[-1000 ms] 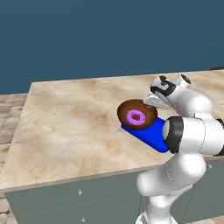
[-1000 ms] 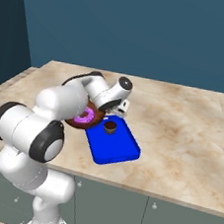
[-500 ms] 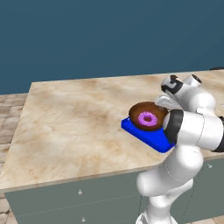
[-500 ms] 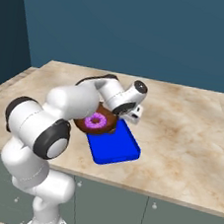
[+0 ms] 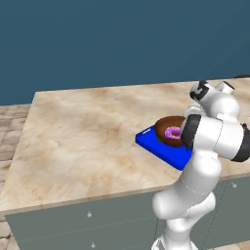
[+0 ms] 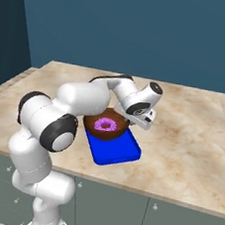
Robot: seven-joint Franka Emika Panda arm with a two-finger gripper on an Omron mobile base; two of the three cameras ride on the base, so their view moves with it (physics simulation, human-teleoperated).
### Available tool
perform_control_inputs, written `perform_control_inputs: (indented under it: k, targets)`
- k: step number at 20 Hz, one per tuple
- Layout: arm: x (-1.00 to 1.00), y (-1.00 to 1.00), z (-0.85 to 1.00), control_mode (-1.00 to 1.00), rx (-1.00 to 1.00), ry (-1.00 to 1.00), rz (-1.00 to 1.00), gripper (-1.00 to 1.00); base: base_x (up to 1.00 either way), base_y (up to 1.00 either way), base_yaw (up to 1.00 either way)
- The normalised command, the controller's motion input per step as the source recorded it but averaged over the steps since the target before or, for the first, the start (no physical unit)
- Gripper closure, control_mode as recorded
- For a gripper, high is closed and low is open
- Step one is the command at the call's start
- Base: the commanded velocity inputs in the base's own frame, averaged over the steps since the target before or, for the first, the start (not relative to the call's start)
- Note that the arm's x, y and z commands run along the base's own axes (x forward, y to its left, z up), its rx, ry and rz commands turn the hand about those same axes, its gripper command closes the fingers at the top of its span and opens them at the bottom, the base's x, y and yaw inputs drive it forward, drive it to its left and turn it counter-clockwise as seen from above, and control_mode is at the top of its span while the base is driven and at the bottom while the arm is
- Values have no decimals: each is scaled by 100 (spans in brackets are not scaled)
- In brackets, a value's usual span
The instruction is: Place the bowl with donut and the cupcake onto the tray.
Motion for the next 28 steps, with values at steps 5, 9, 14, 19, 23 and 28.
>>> perform_control_inputs:
  k: [5,9,14,19,23,28]
  targets:
    - [-33,-3,0,-100,0,4,0,100,0,0,0]
    - [-36,0,0,-100,0,2,1,100,0,0,0]
    - [-21,0,-1,-100,-1,1,1,100,0,0,0]
    - [0,0,-7,-100,-2,0,0,100,0,0,0]
    - [0,0,-19,-100,-1,0,0,100,0,0,0]
    - [0,-5,-31,-100,-2,0,0,100,0,0,0]
